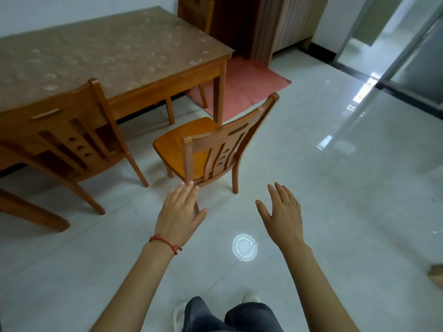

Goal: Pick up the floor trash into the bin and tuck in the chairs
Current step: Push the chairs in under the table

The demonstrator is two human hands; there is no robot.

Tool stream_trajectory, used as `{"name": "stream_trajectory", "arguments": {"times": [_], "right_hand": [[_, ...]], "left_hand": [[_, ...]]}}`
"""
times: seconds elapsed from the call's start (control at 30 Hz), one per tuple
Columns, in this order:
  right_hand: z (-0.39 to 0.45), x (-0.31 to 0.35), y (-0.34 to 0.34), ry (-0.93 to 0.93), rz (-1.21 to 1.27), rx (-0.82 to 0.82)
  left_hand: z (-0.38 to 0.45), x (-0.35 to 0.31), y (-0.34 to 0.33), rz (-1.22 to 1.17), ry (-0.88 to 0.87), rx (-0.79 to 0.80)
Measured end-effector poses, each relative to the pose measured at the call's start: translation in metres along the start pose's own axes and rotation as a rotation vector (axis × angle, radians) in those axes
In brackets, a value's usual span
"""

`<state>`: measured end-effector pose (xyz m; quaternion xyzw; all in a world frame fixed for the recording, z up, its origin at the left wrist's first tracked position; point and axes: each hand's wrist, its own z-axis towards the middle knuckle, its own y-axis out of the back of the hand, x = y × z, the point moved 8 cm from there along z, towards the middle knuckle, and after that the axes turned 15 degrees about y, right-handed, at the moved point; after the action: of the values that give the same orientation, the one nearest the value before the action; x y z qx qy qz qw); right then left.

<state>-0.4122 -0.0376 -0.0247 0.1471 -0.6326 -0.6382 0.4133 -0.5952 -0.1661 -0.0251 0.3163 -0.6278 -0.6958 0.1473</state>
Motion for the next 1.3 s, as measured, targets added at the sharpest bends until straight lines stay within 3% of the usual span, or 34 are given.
{"name": "stream_trajectory", "arguments": {"times": [0.37,0.9,1.13,1.23,1.3], "right_hand": [[0.048,-0.102,0.033,0.07,-0.005,0.095],[0.213,-0.113,-0.01,0.234,0.047,0.213],[0.269,-0.101,-0.03,0.36,0.105,0.247],[0.289,-0.107,-0.034,0.268,0.244,0.307],[0.302,-0.114,-0.039,0.141,0.452,0.342]], "left_hand": [[0.041,-0.09,-0.039,-0.001,0.126,0.001],[0.163,-0.079,-0.069,-0.061,0.361,0.024],[0.182,-0.064,-0.076,-0.141,0.569,0.05],[0.188,-0.062,-0.08,-0.289,0.703,0.041],[0.193,-0.063,-0.074,-0.501,0.831,-0.052]]}}
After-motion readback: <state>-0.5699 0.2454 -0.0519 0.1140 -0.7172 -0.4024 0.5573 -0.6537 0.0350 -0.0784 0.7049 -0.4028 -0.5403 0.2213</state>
